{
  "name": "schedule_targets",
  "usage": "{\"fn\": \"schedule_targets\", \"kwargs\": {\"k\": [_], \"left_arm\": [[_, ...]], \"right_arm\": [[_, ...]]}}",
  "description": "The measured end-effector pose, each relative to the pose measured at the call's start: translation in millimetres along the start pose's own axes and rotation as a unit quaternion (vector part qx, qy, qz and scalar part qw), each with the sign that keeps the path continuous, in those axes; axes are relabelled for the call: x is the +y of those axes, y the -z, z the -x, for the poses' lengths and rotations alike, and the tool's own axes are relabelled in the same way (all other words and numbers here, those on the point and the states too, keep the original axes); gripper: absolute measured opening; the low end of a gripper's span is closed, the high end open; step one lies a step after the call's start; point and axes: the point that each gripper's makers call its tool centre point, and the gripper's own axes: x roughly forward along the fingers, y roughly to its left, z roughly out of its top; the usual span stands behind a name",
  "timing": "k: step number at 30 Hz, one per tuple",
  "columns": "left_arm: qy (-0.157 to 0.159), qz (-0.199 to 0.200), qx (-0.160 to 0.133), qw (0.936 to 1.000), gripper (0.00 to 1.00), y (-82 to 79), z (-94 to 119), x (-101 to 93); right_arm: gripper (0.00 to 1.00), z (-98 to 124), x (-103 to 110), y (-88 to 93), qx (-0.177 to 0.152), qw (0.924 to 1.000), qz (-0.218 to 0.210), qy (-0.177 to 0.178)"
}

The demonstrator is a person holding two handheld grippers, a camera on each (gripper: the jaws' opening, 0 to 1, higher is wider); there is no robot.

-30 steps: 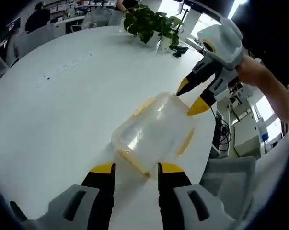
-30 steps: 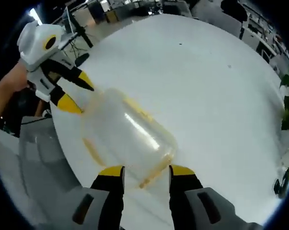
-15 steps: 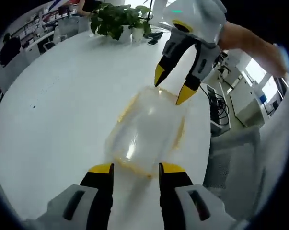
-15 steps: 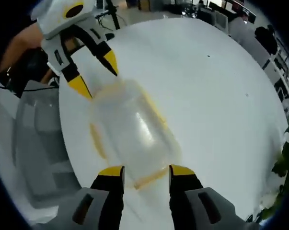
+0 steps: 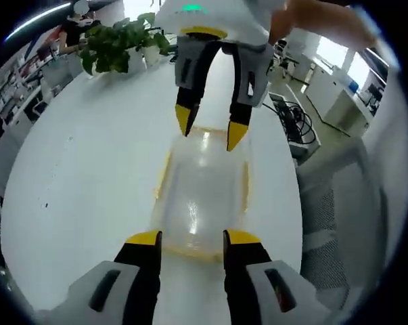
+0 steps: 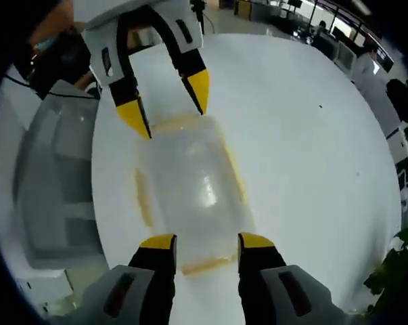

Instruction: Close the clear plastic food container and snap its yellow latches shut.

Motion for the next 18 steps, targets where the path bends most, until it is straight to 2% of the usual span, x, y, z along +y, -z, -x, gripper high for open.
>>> {"fn": "schedule_targets", "kwargs": {"k": [2, 8, 13, 18], "left_arm": [[0.002, -0.001, -0.004, 1.0, 0.35, -4.4, -1.9, -0.5], [0.014, -0.022, -0.009, 0.9996, 0.34, -13.5, -8.6, -5.1], [0.017, -0.036, -0.008, 0.9992, 0.34, -15.2, -14.2, -6.5], [0.017, -0.033, -0.013, 0.9992, 0.34, -16.4, -17.0, -3.7]], "right_arm": [[0.34, 0.6, -0.2, -2.5, -0.002, 0.9997, 0.023, 0.0], [0.34, -2.3, 3.2, -3.9, -0.004, 0.9993, 0.035, -0.013], [0.33, -4.9, 5.8, -7.2, -0.009, 0.9988, 0.044, -0.018], [0.33, -6.1, 5.1, -14.6, -0.025, 0.9984, 0.047, -0.019]]}}
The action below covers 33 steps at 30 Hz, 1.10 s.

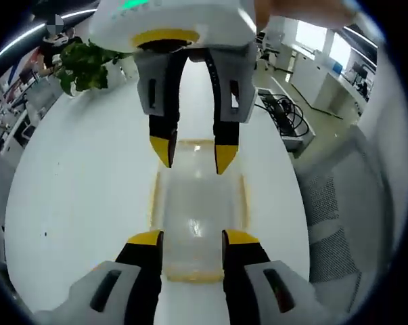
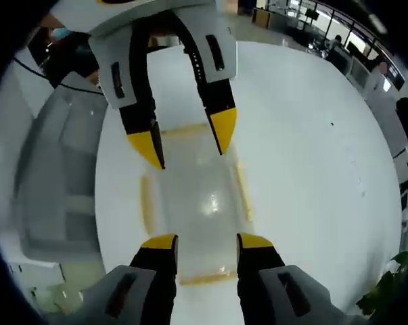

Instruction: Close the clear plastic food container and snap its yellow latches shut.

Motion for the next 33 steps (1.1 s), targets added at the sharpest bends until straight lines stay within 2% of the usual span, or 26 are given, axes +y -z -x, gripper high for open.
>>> {"fn": "schedule_targets", "kwargs": {"k": [10, 23, 33], "left_arm": [[0.003, 0.006, -0.011, 0.9999, 0.34, -5.5, -3.4, 0.1], [0.003, 0.032, -0.029, 0.9991, 0.35, -17.1, -11.9, -11.4], [-0.001, 0.052, -0.035, 0.998, 0.35, -13.4, -12.5, -21.7]], "right_arm": [[0.33, -4.4, 5.0, -10.6, -0.017, 0.9997, 0.002, -0.015], [0.32, -3.2, -4.0, -24.1, -0.031, 0.9994, 0.007, -0.011], [0.32, -9.1, -8.5, -29.4, -0.029, 0.9994, 0.013, -0.015]]}}
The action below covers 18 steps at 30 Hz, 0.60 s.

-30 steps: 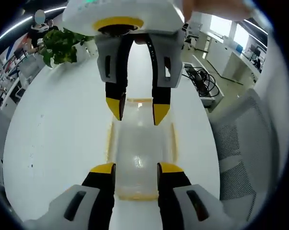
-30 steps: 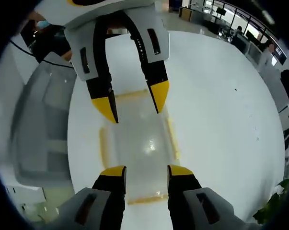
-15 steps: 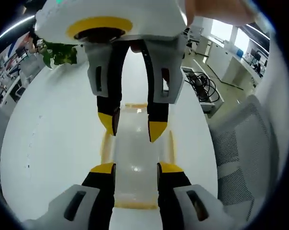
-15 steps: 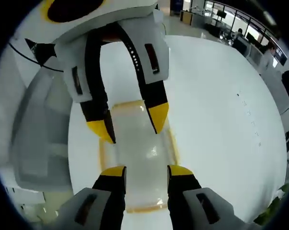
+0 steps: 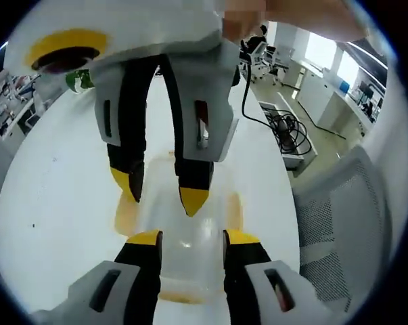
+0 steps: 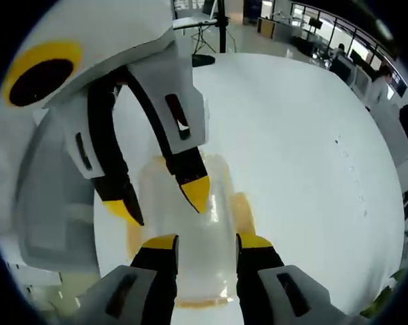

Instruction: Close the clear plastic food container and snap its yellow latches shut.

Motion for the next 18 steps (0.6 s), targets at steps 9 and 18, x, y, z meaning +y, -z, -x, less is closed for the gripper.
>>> {"fn": "schedule_targets", "kwargs": {"k": [9, 18], "left_arm": [[-0.012, -0.001, 0.002, 0.9999, 0.39, 5.9, -2.5, -11.1], [-0.023, -0.004, 0.003, 0.9997, 0.42, 4.1, -5.5, -16.4]], "right_arm": [[0.32, -0.8, -4.4, -6.0, -0.006, 1.0, 0.001, -0.006], [0.34, -3.2, -10.5, -11.5, -0.007, 0.9999, 0.006, -0.008]]}}
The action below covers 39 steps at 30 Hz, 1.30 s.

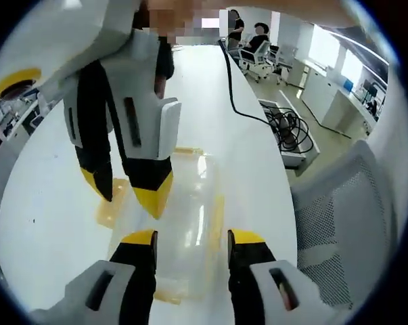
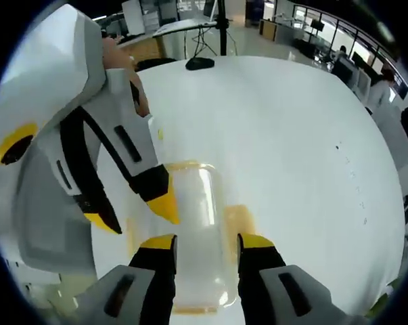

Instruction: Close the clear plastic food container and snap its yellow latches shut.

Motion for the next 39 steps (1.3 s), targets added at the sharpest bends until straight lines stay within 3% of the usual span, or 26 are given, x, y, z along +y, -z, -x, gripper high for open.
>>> {"fn": "schedule_targets", "kwargs": {"k": [8, 26, 31, 33, 39], "left_arm": [[-0.025, -0.026, 0.015, 0.9993, 0.43, 1.4, -2.8, -2.2], [-0.089, -0.065, 0.017, 0.9937, 0.48, 4.2, -9.6, -4.0], [-0.103, -0.066, 0.02, 0.9923, 0.45, 4.9, -9.4, -0.1], [-0.118, -0.086, 0.03, 0.9889, 0.41, 5.4, -8.8, 5.2], [-0.123, -0.077, 0.028, 0.989, 0.41, 4.1, -11.6, 2.0]], "right_arm": [[0.34, -6.4, -0.9, -1.2, 0.007, 0.9999, 0.001, -0.011], [0.34, -11.5, -6.1, 2.2, 0.012, 0.998, -0.023, -0.058], [0.34, -12.9, -5.1, 1.5, 0.02, 0.9973, -0.028, -0.065], [0.34, -13.1, -4.7, 1.5, 0.024, 0.9971, -0.028, -0.067], [0.34, -14.1, -3.4, 2.0, 0.039, 0.9965, -0.027, -0.069]]}}
